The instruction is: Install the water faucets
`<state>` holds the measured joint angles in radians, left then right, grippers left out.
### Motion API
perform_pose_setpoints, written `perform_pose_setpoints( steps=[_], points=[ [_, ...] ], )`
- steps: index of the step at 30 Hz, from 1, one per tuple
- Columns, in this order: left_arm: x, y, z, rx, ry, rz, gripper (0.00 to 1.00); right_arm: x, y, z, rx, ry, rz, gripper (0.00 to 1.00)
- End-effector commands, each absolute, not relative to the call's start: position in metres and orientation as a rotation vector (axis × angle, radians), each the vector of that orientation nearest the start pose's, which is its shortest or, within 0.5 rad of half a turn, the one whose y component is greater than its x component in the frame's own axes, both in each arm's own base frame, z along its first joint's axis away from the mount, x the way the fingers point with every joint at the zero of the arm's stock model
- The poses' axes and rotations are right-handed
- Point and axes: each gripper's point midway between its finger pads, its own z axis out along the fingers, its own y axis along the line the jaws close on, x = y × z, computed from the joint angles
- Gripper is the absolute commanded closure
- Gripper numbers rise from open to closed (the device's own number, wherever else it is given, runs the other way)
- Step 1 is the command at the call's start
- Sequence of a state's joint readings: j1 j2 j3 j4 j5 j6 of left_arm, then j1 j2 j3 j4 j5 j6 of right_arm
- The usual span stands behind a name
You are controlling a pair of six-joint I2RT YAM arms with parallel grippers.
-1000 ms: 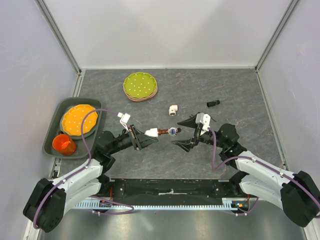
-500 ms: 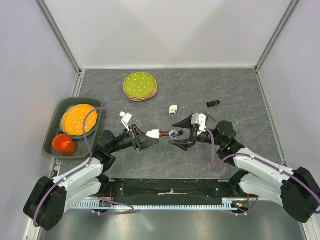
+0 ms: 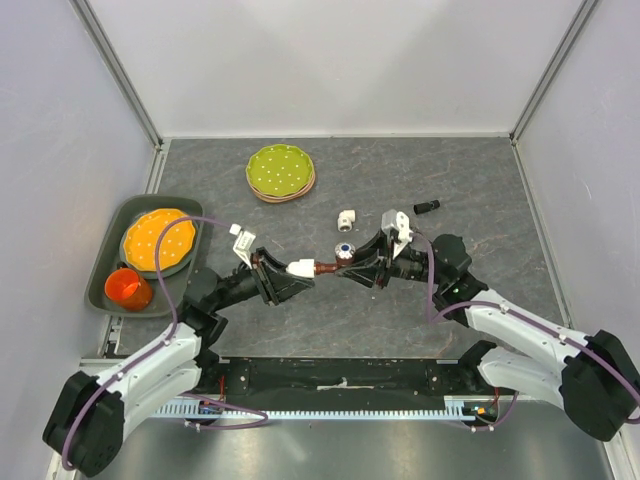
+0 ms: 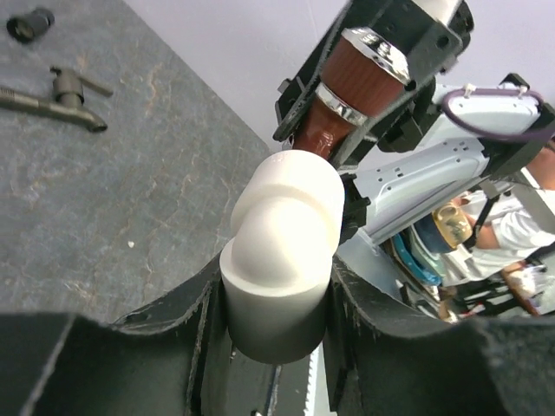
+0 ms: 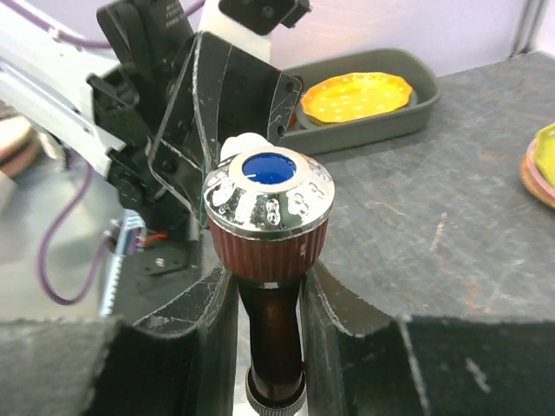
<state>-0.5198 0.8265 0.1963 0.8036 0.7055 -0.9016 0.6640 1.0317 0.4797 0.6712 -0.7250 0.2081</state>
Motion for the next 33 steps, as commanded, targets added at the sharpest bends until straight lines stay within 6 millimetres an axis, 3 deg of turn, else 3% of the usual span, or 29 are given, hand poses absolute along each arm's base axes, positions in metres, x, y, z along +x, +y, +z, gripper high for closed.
perform_pose_setpoints(
  steps=[1,2,5,9,10,11,13,14,18,22,33],
  points=[
    [0.151,-0.244,0.244,0.544,1.354,-1.46,0.98,0.185,0.309,0.267,-0.767,1.463,1.403,1.0],
    [0.148,-0.244,0.246,0.562,1.325,-1.444,0.98,0.19,0.31,0.271,-0.718,1.5,1.419,1.0],
    [0.145,-0.242,0.241,0.593,1.286,-1.395,0.98,0.194,0.317,0.254,-0.599,1.696,1.52,1.0],
    [0.146,-0.237,0.241,0.581,1.255,-1.348,0.98,0.188,0.322,0.265,-0.501,1.689,1.68,0.99],
    [0.148,-0.236,0.239,0.571,1.264,-1.34,0.98,0.189,0.323,0.264,-0.488,1.697,1.689,0.92],
    [0.149,-0.236,0.238,0.56,1.27,-1.334,0.98,0.19,0.323,0.265,-0.491,1.691,1.677,0.69],
    [0.156,-0.233,0.235,0.512,1.298,-1.317,0.98,0.195,0.321,0.262,-0.49,1.695,1.616,0.52],
    [0.159,-0.232,0.233,0.492,1.311,-1.309,0.98,0.197,0.319,0.257,-0.488,1.722,1.585,0.35],
    [0.175,-0.225,0.228,0.364,1.372,-1.277,0.98,0.204,0.308,0.25,-0.48,1.738,1.45,0.04],
    [0.185,-0.222,0.224,0.277,1.412,-1.272,0.98,0.203,0.302,0.234,-0.481,1.769,1.402,0.02],
    [0.201,-0.214,0.216,0.135,1.448,-1.242,0.98,0.186,0.303,0.22,-0.556,1.782,1.47,0.02]
  ],
)
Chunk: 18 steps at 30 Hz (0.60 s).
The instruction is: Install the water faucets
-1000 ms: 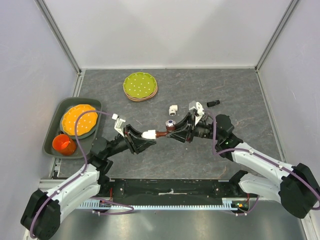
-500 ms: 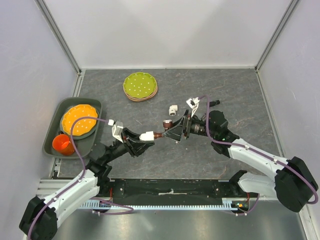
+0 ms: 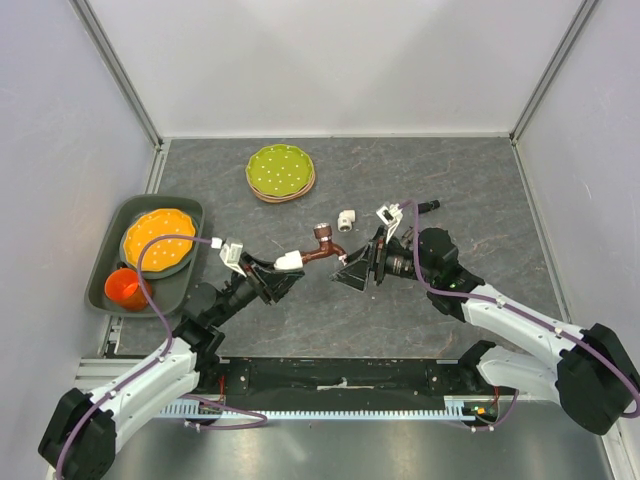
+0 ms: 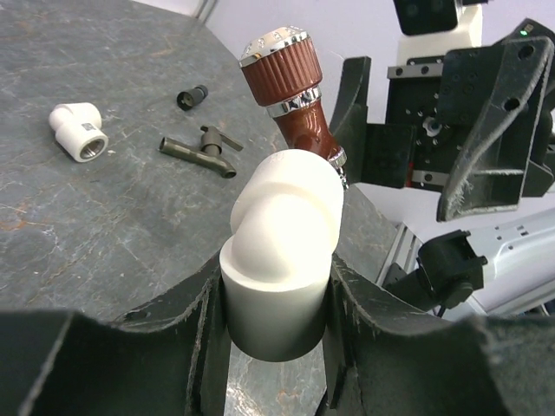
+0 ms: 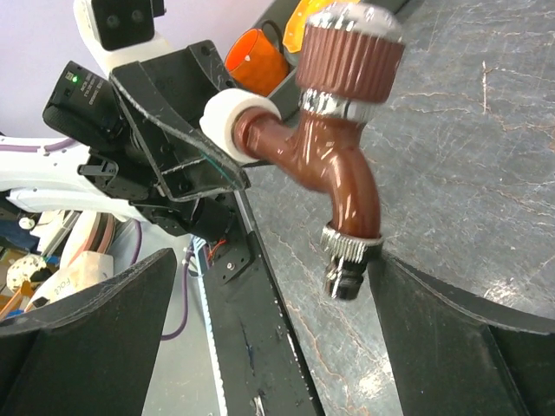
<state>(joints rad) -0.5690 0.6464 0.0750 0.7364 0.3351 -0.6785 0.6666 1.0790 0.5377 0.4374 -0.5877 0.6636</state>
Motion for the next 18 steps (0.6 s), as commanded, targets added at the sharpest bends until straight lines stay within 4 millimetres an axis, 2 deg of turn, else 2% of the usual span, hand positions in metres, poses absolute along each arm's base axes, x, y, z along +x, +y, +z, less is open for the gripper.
perform_pose_setpoints(
  steps=[1,8,13,18],
  points=[
    [0.202,-0.214,0.216,0.129,1.452,-1.24,0.98,0.185,0.303,0.218,-0.553,1.788,1.476,0.02],
    [0.207,-0.215,0.203,0.138,1.519,-1.198,0.98,0.178,0.303,0.249,-0.586,1.655,1.523,0.02],
    [0.2,-0.224,0.199,0.217,1.554,-1.229,0.98,0.193,0.299,0.264,-0.57,1.598,1.43,0.02],
    [0.187,-0.231,0.208,0.302,1.514,-1.289,0.98,0.214,0.296,0.258,-0.536,1.612,1.337,0.02]
  ],
)
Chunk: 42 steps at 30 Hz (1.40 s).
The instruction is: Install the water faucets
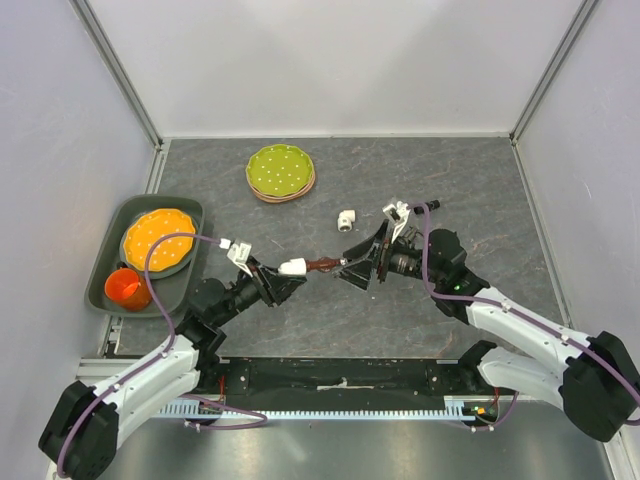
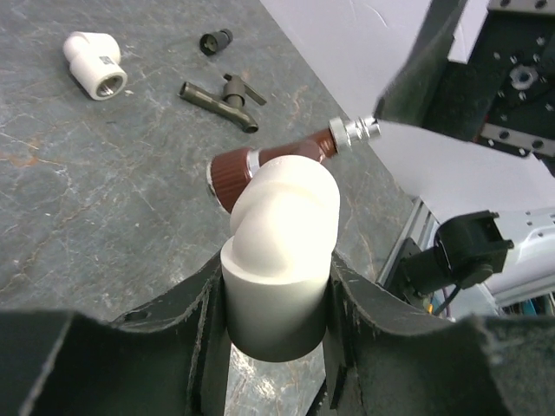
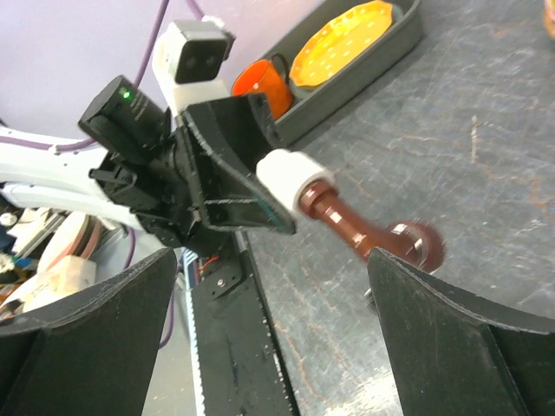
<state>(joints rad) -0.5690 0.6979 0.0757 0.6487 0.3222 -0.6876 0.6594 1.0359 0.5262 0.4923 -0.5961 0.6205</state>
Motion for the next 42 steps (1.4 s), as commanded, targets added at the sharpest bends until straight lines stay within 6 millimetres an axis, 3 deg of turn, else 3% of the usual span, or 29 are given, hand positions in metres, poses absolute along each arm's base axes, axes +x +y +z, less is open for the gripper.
perform_pose_setpoints(
  steps=[1,9,12,14,15,18,23,28,35,42],
  points=[
    [0.185,-0.232,0.21,0.316,1.505,-1.299,0.98,0.216,0.297,0.259,-0.534,1.606,1.335,0.02],
    [0.174,-0.236,0.219,0.354,1.47,-1.364,0.98,0.231,0.3,0.238,-0.537,1.629,1.309,0.02],
    [0.178,-0.236,0.216,0.321,1.508,-1.356,0.98,0.227,0.296,0.239,-0.576,1.579,1.281,0.02],
    [0.181,-0.236,0.215,0.297,1.523,-1.356,0.98,0.221,0.289,0.246,-0.625,1.503,1.23,0.02],
    [0.182,-0.236,0.217,0.282,1.524,-1.365,0.98,0.216,0.284,0.258,-0.662,1.418,1.191,0.02],
    [0.185,-0.236,0.217,0.246,1.541,-1.378,0.98,0.209,0.27,0.265,-0.71,1.308,1.085,0.02],
    [0.185,-0.238,0.223,0.202,1.531,-1.434,0.98,0.197,0.257,0.253,-0.762,1.238,1.003,0.02],
    [0.177,-0.242,0.232,0.21,1.509,-1.511,0.98,0.181,0.264,0.245,-0.871,1.203,1.054,0.02],
    [0.168,-0.246,0.24,0.263,1.482,-1.566,0.98,0.177,0.274,0.235,-0.933,1.222,1.115,0.02],
    [0.163,-0.25,0.245,0.305,1.473,-1.598,0.98,0.178,0.281,0.235,-0.949,1.226,1.15,0.1]
  ],
)
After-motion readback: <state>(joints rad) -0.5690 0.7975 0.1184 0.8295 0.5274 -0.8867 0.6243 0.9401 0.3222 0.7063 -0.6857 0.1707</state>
